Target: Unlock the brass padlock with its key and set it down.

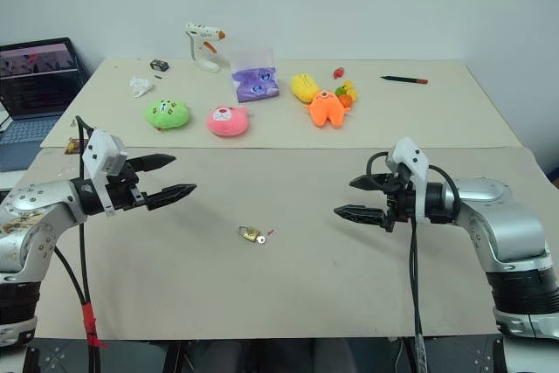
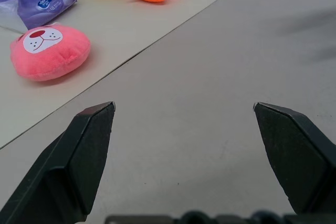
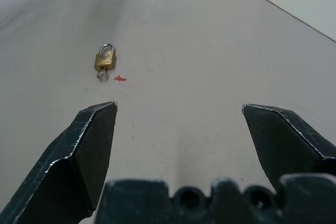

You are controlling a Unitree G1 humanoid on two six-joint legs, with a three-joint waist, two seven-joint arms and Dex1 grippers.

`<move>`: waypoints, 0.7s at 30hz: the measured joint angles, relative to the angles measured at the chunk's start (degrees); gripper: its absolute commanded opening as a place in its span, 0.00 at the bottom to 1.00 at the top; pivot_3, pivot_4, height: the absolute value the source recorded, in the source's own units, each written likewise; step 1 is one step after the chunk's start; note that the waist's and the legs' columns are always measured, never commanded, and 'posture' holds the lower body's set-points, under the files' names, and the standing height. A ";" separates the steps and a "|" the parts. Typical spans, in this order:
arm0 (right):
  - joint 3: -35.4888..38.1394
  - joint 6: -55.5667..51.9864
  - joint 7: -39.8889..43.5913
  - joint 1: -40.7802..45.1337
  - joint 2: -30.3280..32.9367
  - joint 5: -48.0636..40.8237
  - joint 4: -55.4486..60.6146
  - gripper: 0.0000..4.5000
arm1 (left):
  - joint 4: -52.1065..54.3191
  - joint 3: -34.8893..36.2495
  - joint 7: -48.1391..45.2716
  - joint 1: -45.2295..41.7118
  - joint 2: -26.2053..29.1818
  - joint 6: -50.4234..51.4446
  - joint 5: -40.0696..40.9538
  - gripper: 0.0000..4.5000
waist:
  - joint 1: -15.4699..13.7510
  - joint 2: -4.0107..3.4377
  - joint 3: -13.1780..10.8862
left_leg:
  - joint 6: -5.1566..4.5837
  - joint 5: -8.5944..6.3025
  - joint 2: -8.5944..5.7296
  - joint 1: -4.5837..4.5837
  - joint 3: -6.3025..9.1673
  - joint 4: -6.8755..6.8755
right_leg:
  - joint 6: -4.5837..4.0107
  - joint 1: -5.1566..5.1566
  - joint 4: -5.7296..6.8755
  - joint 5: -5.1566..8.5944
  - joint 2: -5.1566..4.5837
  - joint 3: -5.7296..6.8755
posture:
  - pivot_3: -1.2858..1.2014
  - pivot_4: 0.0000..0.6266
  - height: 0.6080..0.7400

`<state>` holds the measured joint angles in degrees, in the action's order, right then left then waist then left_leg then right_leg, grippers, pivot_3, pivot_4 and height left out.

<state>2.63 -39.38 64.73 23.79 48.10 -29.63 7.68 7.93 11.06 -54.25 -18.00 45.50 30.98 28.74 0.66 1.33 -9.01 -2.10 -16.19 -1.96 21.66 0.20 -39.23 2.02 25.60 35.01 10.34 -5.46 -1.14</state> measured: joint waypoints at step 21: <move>6.63 -7.07 -6.12 -6.18 0.08 -8.80 11.78 1.00 | -16.02 -9.26 -21.60 -11.33 1.47 -20.97 -6.66 1.00 | -1.54 0.01 -0.01 | -0.02 -0.02 -0.08 -0.25 0.11 -0.09 | 0.00 -0.45 -0.09 0.00 -0.06 0.22 | 0.52 0.24 1.00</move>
<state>9.26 -46.45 58.61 17.61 48.18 -38.43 19.46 -8.09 1.80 -75.85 -29.34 46.97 10.01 22.07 -0.88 1.34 -9.02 -2.13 -16.20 -2.03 21.40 0.31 -39.32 2.02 25.15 34.93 10.34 -5.52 -0.92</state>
